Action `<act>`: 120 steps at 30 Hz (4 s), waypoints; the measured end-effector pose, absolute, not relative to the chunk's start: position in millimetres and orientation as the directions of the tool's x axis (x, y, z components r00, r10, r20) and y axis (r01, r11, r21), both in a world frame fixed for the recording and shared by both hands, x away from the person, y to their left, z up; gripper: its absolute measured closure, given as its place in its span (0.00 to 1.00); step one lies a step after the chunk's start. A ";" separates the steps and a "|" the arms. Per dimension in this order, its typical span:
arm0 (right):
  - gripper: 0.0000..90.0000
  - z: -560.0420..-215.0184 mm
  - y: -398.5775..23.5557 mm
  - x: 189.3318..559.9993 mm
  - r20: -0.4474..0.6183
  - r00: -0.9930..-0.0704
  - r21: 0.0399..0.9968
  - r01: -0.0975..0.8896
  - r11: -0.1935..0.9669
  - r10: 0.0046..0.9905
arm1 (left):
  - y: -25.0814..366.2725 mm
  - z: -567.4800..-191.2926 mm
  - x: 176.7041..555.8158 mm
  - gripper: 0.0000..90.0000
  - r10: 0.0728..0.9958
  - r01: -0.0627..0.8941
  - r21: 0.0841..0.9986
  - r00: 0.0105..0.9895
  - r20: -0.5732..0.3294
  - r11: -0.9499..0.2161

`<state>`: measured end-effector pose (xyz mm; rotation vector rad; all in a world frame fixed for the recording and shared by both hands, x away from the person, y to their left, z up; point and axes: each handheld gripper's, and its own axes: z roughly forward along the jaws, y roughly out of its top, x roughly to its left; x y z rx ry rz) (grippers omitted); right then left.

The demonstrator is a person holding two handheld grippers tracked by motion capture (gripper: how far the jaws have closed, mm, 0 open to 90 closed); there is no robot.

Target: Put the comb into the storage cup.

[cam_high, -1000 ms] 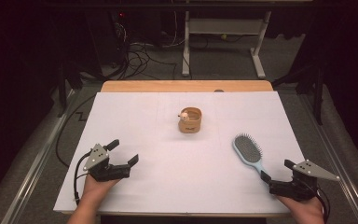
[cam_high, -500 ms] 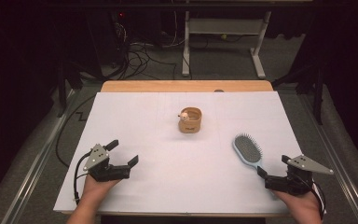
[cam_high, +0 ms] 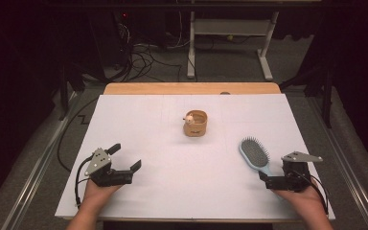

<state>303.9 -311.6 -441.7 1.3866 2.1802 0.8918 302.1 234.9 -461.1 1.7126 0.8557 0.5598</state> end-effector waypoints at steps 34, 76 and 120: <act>0.00 -440.2 -296.5 350.4 0.000 -0.491 0.547 0.729 0.411 0.871 | 232.7 -462.7 302.3 0.02 0.770 0.275 0.948 0.636 -0.053 -0.162; 0.17 -446.1 -269.6 382.3 -0.045 -0.517 0.460 0.748 0.477 0.855 | 235.5 -461.7 302.0 0.02 0.770 0.268 0.951 0.635 -0.054 -0.154; 0.23 -433.2 -266.3 377.9 -0.057 -0.513 0.497 0.729 0.470 0.856 | 234.9 -461.8 301.3 0.04 0.767 0.266 0.952 0.639 -0.054 -0.154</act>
